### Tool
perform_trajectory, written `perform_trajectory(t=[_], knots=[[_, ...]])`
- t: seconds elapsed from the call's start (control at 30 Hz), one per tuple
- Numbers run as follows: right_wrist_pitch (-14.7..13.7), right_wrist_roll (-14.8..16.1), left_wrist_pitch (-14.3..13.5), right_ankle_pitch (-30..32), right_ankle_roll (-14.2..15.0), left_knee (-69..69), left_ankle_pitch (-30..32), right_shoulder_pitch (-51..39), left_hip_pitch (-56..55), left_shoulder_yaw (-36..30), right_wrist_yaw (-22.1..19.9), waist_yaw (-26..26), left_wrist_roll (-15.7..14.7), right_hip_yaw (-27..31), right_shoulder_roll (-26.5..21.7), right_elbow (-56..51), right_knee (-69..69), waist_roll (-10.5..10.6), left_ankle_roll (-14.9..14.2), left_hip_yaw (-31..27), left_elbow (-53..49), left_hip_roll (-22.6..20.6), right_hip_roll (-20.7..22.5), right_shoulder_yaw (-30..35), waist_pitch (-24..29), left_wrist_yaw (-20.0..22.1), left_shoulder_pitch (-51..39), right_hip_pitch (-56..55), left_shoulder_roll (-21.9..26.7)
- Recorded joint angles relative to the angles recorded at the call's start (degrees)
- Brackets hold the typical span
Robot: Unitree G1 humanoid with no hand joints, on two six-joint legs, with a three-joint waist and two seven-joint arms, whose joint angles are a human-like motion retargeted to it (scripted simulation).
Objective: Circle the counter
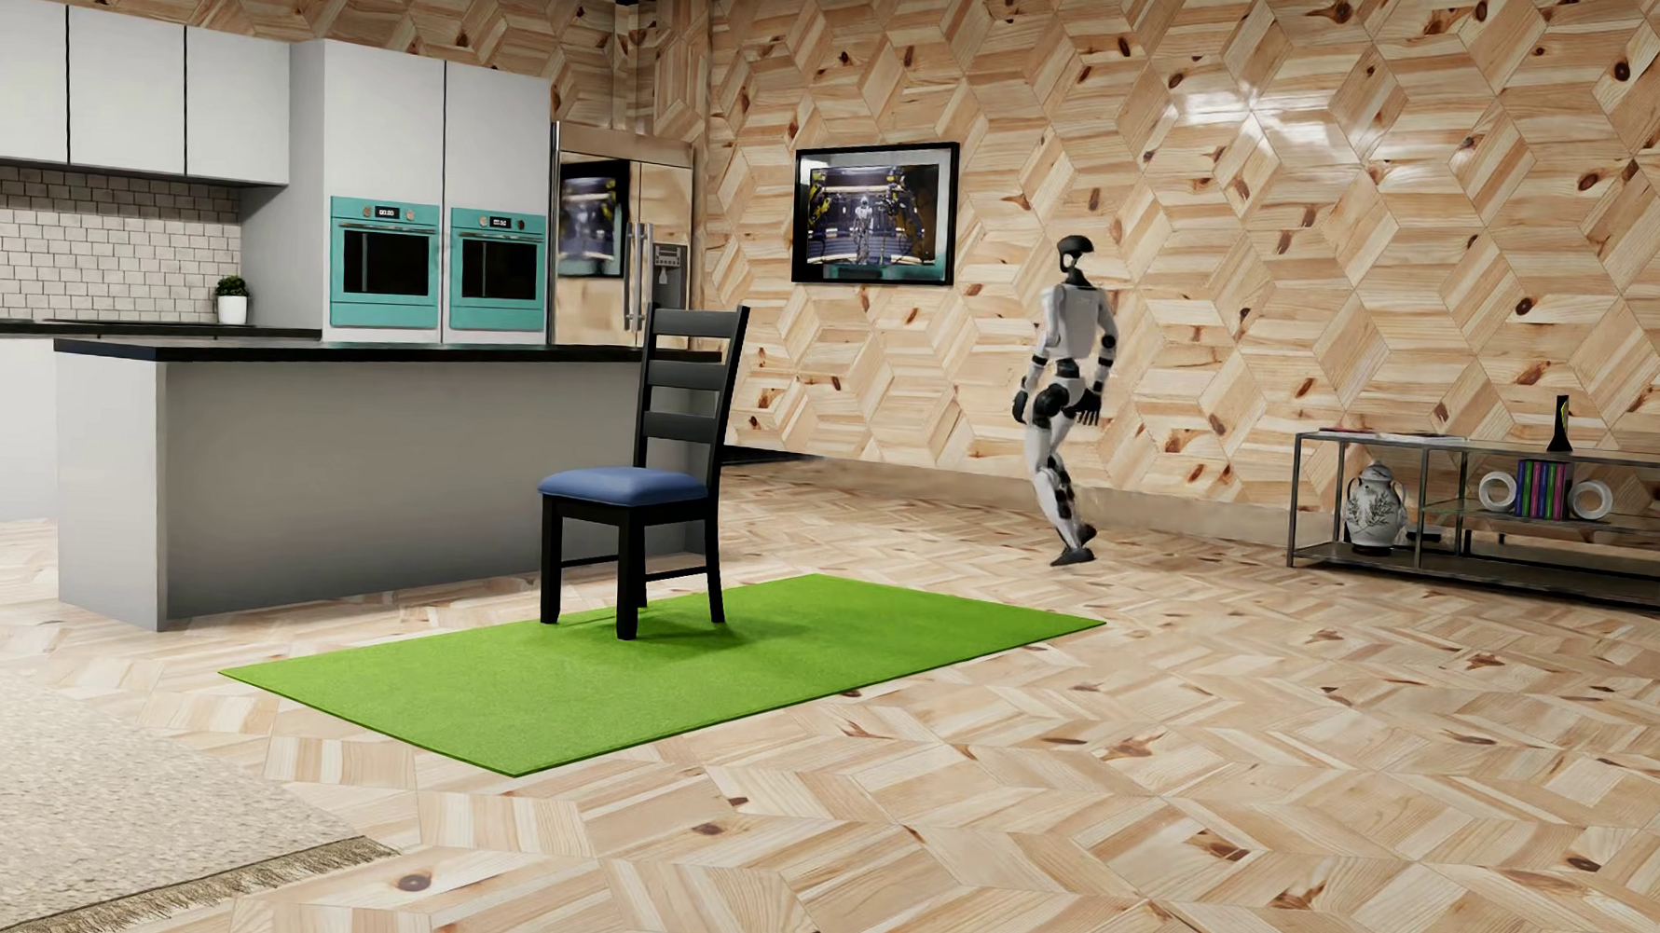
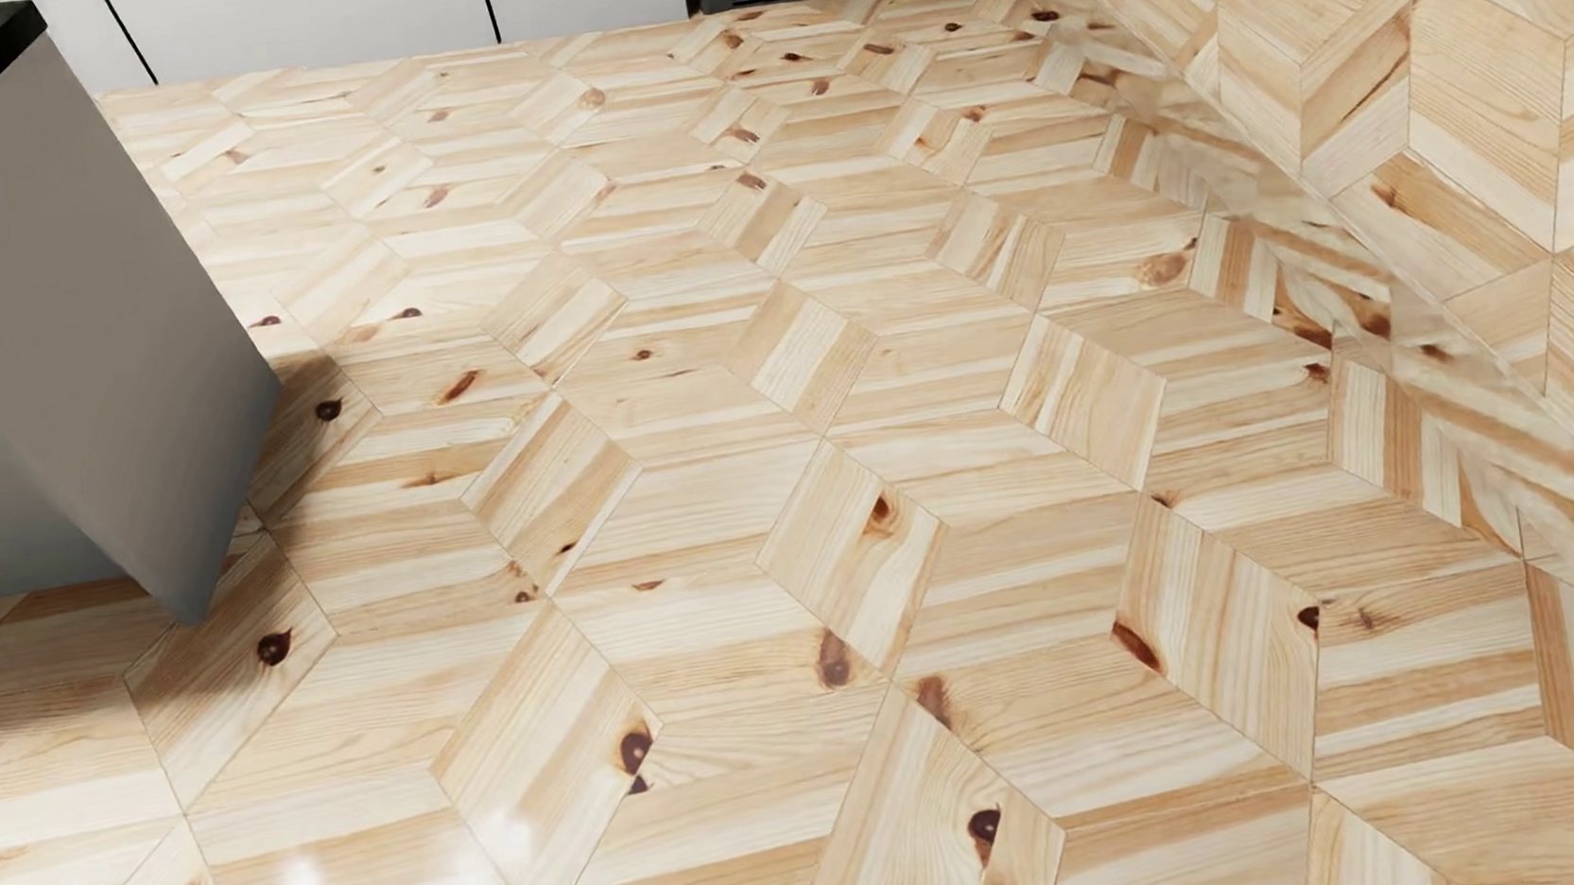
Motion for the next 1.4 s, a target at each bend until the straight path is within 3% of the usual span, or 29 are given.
perform_trajectory(t=[0.03, 0.07, 0.13, 0.17, 0.23, 0.27, 0.3, 0.33, 0.4, 0.47, 0.57, 0.6, 0.63, 0.67, 0.7, 0.73, 0.8, 0.83, 0.87, 0.93, 1.03, 1.07, 1.13, 1.17, 1.2, 1.27, 1.3, 1.33, 1.4], knots=[[0.0, 0.0, 0.0, -0.4, 0.0, -2.2, -1.4, 1.3, 5.0, 0.6, 0.0, -2.7, 0.0, 0.0, -0.2, 0.2, -11.7, 0.6, 0.0, 0.0, -2.1, 0.9, -0.1, 0.2, 0.1, 0.0, -0.9, -2.1, 0.3], [0.0, 0.0, 0.0, -7.5, 0.0, -3.3, -3.1, 1.9, 8.0, 1.4, 0.0, -4.3, 0.0, 0.0, -0.2, 0.2, -21.3, 0.2, 0.0, 0.0, -3.7, 0.7, -1.1, 0.5, -0.5, 0.0, -2.4, -4.9, 0.9], [0.0, 0.0, 0.0, -29.1, 0.0, -2.1, -5.0, 3.0, 12.5, 3.4, 0.0, -7.4, 0.0, 0.0, -0.6, 0.1, -28.0, -0.1, 0.0, 0.0, -5.0, 1.8, -3.7, 1.7, -1.2, 0.0, -5.0, -8.8, 1.5], [0.0, 0.0, 0.0, -27.3, 0.0, -0.8, -3.2, 3.6, 14.8, 4.4, 0.0, -9.0, 0.0, 0.0, -0.9, -0.1, -27.5, 0.4, 0.0, 0.0, -4.5, 3.2, -4.2, 2.2, -1.0, 0.0, -5.6, -10.1, 1.4], [0.0, 0.0, 0.0, -5.5, 0.0, 7.6, 9.8, 4.4, 15.6, 6.0, 0.0, -9.5, 0.0, 0.0, -1.0, 1.0, -20.8, 2.8, 0.0, 0.0, -2.1, 7.4, -1.3, 2.5, -1.9, 0.0, -4.4, -13.1, 0.5], [0.0, 0.0, 0.0, 0.7, 0.0, 16.9, 18.9, 4.2, 12.0, 4.9, 0.0, -8.3, 0.0, 0.0, -1.1, 2.2, -16.4, 4.6, 0.0, 0.0, 0.4, 9.1, 1.3, 2.1, -2.4, 0.0, -3.4, -13.1, 0.0], [0.0, 0.0, 0.0, 0.9, 0.0, 28.5, 23.2, 3.3, 6.1, 2.9, 0.0, -6.6, 0.0, 0.0, -1.4, 3.4, -13.5, 5.9, 0.0, 0.0, 2.7, 9.9, 3.7, 1.0, -2.5, 0.0, -2.4, -11.2, 0.0], [0.0, 0.0, 0.0, -1.3, 0.0, 39.7, 19.6, 2.0, -0.9, 1.9, 0.0, -4.4, 0.0, 0.0, -1.4, 3.7, -13.4, 6.7, 0.0, 0.0, 3.0, 10.3, 6.1, -1.0, -2.1, 0.0, -1.2, -7.4, 0.1], [0.0, 0.0, 0.0, -9.1, 0.0, 49.0, 5.8, -1.0, -12.9, -1.0, 0.0, 2.4, 0.0, 0.0, -2.0, 2.3, -19.1, 6.1, 0.0, 0.0, 3.8, 7.8, 7.2, -2.6, -0.8, 0.0, 0.9, 5.3, 0.6], [0.0, 0.0, 0.0, -18.0, 0.0, 40.2, 3.1, -2.4, -21.7, -1.8, 0.0, 9.9, 0.0, 0.0, -3.8, -4.6, -26.3, 4.3, 0.0, 0.0, 6.2, 5.1, 5.7, -4.1, 0.0, 0.0, 3.8, 18.8, 1.3], [0.0, 0.0, 0.0, -34.1, 0.0, 10.7, 5.9, -6.0, -30.3, -2.0, 0.0, 17.3, 0.0, 0.0, -5.2, -13.0, -30.6, 3.3, 0.0, 0.0, 9.9, 6.1, 2.9, -8.2, -1.5, 0.0, 7.5, 33.4, 2.6], [0.0, 0.0, 0.0, -36.4, 0.0, 0.6, 9.3, -7.7, -31.3, -2.1, 0.0, 18.6, 0.0, 0.0, -5.5, -14.8, -30.1, 3.6, 0.0, 0.0, 11.4, 6.8, 2.7, -9.5, -2.5, 0.0, 8.3, 36.0, 2.8], [0.0, 0.0, 0.0, -36.5, 0.0, -12.1, 23.1, -9.1, -32.3, -2.3, 0.0, 19.2, 0.0, 0.0, -5.7, -16.1, -30.5, 4.0, 0.0, 0.0, 12.9, 7.1, 2.6, -10.9, -3.4, 0.0, 9.0, 37.9, 2.8], [0.0, 0.0, 0.0, -33.8, 0.0, -15.1, 27.6, -9.7, -34.1, -2.3, 0.0, 18.9, 0.0, 0.0, -5.6, -16.7, -30.4, 4.3, 0.0, 0.0, 14.4, 6.9, 2.2, -12.0, -3.7, 0.0, 9.5, 39.5, 2.8], [0.0, 0.0, 0.0, -28.2, 0.0, 0.6, 9.3, -9.2, -35.5, -2.9, 0.0, 18.5, 0.0, 0.0, -5.1, -16.7, -27.5, 4.3, 0.0, 0.0, 16.1, 5.8, 0.9, -13.1, -3.2, 0.0, 9.7, 41.1, 2.8], [0.0, 0.0, 0.0, -20.4, 0.0, 7.8, 3.5, -8.1, -36.8, -3.0, 0.0, 17.8, 0.0, 0.0, -4.2, -14.9, -20.3, 3.8, 0.0, 0.0, 17.4, 4.6, -1.0, -14.0, -3.1, 0.0, 9.6, 40.3, 2.7], [0.0, 0.0, 0.0, -9.8, 0.0, 18.0, 0.8, -6.1, -34.2, -3.9, 0.0, 15.5, 0.0, 0.0, -2.7, -6.8, 6.3, 3.4, 0.0, 0.0, 17.9, -0.1, -4.5, -12.6, -1.6, 0.0, 7.2, 31.6, 2.3], [0.0, 0.0, 0.0, -10.7, 0.0, 16.8, -0.3, -5.6, -30.1, -4.9, 0.0, 13.8, 0.0, 0.0, -3.0, -3.1, 21.1, 4.2, 0.0, 0.0, 15.6, -2.7, -4.3, -10.0, -1.1, 0.0, 5.6, 24.0, 2.1], [0.0, 0.0, 0.0, -12.6, 0.0, 13.5, 0.9, -4.7, -24.7, -4.9, 0.0, 10.9, 0.0, 0.0, -3.4, -0.3, 30.5, 5.2, 0.0, 0.0, 11.9, -4.8, -3.8, -6.5, -0.8, 0.0, 4.6, 16.8, 1.7], [0.0, 0.0, 0.0, -9.8, 0.0, 4.9, 4.9, -0.5, -11.6, -2.9, 0.0, 3.9, 0.0, 0.0, -2.9, 3.2, 29.5, 7.5, 0.0, 0.0, 3.8, -6.0, -1.6, -4.1, -0.7, 0.0, 2.7, 4.8, 0.8], [0.0, 0.0, 0.0, 2.7, 0.0, -4.1, 10.8, 5.5, 3.3, -1.6, 0.0, -5.6, 0.0, 0.0, -2.1, 3.4, -2.9, 8.3, 0.0, 0.0, -5.5, -2.8, -1.0, -1.8, -1.2, 0.0, -1.0, -6.9, 0.5], [0.0, 0.0, 0.0, 0.2, 0.0, -5.3, 12.4, 7.0, 7.3, -1.3, 0.0, -6.7, 0.0, 0.0, -1.5, 3.1, -14.0, 7.5, 0.0, 0.0, -8.8, -1.3, -1.9, -1.7, -1.7, 0.0, -2.1, -9.3, 1.2], [0.0, 0.0, 0.0, -20.7, 0.0, -5.3, 17.5, 7.8, 12.0, 0.4, 0.0, -8.7, 0.0, 0.0, -0.2, 3.5, -27.6, 5.8, 0.0, 0.0, -15.5, 2.2, -4.5, -2.2, -3.2, 0.0, -3.1, -13.8, 2.9], [0.0, 0.0, 0.0, -26.8, 0.0, -4.4, 21.5, 7.7, 13.9, 1.1, 0.0, -10.2, 0.0, 0.0, -0.4, 3.1, -28.3, 5.6, 0.0, 0.0, -17.0, 4.6, -5.4, -2.3, -3.0, 0.0, -3.3, -15.1, 3.0], [0.0, 0.0, 0.0, -24.3, 0.0, -3.1, 27.1, 7.3, 15.6, 1.7, 0.0, -11.3, 0.0, 0.0, -0.8, 3.1, -26.7, 5.9, 0.0, 0.0, -16.6, 6.6, -5.2, -2.7, -3.1, 0.0, -3.1, -16.5, 2.7], [0.0, 0.0, 0.0, -5.2, 0.0, 5.7, 42.1, 5.4, 13.6, 1.9, 0.0, -9.5, 0.0, 0.0, -1.6, 4.6, -18.9, 7.4, 0.0, 0.0, -11.0, 9.2, -1.4, -3.1, -5.3, 0.0, -1.2, -20.2, 1.1], [0.0, 0.0, 0.0, -0.9, 0.0, 15.2, 45.1, 4.0, 9.3, 1.2, 0.0, -7.7, 0.0, 0.0, -2.1, 5.4, -13.2, 8.2, 0.0, 0.0, -6.5, 9.8, 1.2, -3.4, -5.2, 0.0, -0.6, -19.7, 0.3], [0.0, 0.0, 0.0, -1.7, 0.0, 27.3, 37.9, 1.8, 3.4, -0.3, 0.0, -5.8, 0.0, 0.0, -2.7, 5.6, -10.1, 8.6, 0.0, 0.0, -2.2, 9.7, 3.9, -3.7, -3.7, 0.0, -0.8, -15.9, -0.1], [0.0, 0.0, 0.0, -7.2, 0.0, 43.9, 11.7, -2.8, -9.5, -3.5, 0.0, -1.0, 0.0, 0.0, -3.7, 4.6, -15.1, 7.2, 0.0, 0.0, 3.7, 7.8, 6.5, -4.6, -1.1, 0.0, -0.6, -0.9, 0.1]])
